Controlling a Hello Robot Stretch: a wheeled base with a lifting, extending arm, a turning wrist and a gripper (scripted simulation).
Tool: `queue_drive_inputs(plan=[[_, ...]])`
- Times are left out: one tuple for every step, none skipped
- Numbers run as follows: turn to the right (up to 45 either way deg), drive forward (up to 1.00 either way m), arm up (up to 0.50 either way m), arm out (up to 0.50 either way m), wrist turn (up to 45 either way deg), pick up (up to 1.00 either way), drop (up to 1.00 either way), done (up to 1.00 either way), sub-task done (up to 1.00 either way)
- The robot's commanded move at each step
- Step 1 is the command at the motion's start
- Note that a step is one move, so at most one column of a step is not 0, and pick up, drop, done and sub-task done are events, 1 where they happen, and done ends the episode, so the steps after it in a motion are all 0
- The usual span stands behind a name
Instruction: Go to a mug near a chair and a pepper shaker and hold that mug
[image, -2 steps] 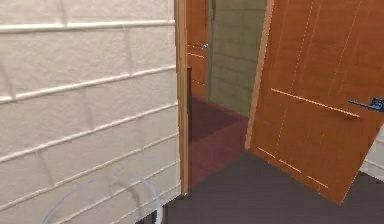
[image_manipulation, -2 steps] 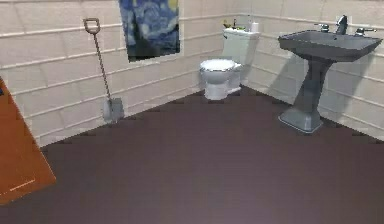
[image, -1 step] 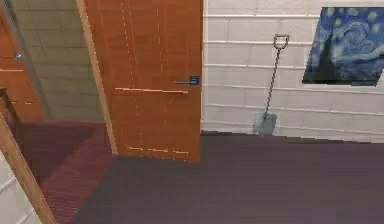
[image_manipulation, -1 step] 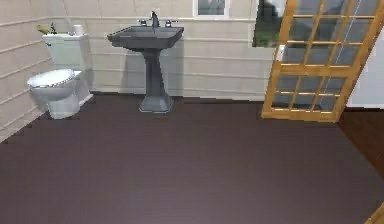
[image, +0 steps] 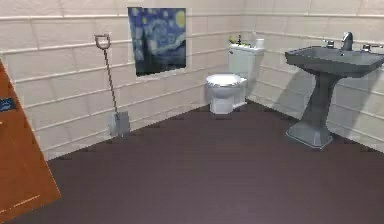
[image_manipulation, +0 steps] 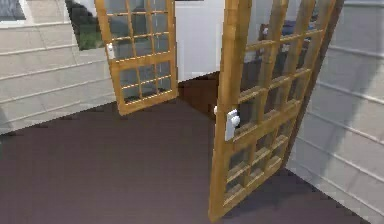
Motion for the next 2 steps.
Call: queue_drive_inputs(plan=[[45.0,0.00,0.00,0.00,0.0,0.00,0.00,0.00,0.00],[6.0,0.00,0.00,0.00,0.0,0.00,0.00,0.00,0.00]])
